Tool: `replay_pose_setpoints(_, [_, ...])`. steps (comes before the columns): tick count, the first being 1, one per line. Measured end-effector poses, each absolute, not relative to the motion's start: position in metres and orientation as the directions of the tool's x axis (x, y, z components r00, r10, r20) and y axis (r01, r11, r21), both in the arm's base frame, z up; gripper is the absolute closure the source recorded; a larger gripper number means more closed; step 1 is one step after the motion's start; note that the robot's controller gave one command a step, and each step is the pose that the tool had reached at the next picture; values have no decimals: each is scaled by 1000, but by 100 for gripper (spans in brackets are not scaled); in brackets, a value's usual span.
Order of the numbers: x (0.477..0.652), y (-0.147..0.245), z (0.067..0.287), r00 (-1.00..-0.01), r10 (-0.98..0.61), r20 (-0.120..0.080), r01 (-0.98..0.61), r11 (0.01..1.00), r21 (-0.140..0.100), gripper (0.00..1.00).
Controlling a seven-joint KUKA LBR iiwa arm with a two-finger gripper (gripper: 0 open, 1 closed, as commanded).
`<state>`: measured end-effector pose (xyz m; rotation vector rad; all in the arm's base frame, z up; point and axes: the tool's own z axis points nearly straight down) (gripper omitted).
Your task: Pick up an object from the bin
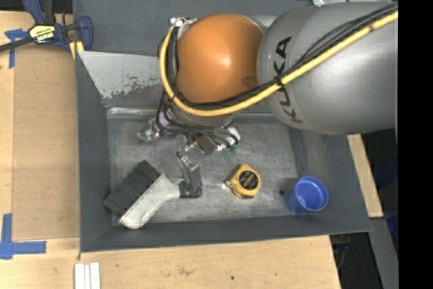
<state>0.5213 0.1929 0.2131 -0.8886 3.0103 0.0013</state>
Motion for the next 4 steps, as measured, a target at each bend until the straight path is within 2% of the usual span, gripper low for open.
replay_pose_setpoints(1, [517, 200, 197, -786, -618, -10, -618, 786, -5, 0])
replay_pose_setpoints(2, [508, 212, 136, -615, -789, -7, -789, 615, -3, 0])
replay_pose_setpoints(3, [499, 215, 74, -401, -916, -16, -916, 401, -8, 100])
replay_pose_setpoints(4, [499, 215, 74, -401, -916, -16, -916, 401, -7, 100])
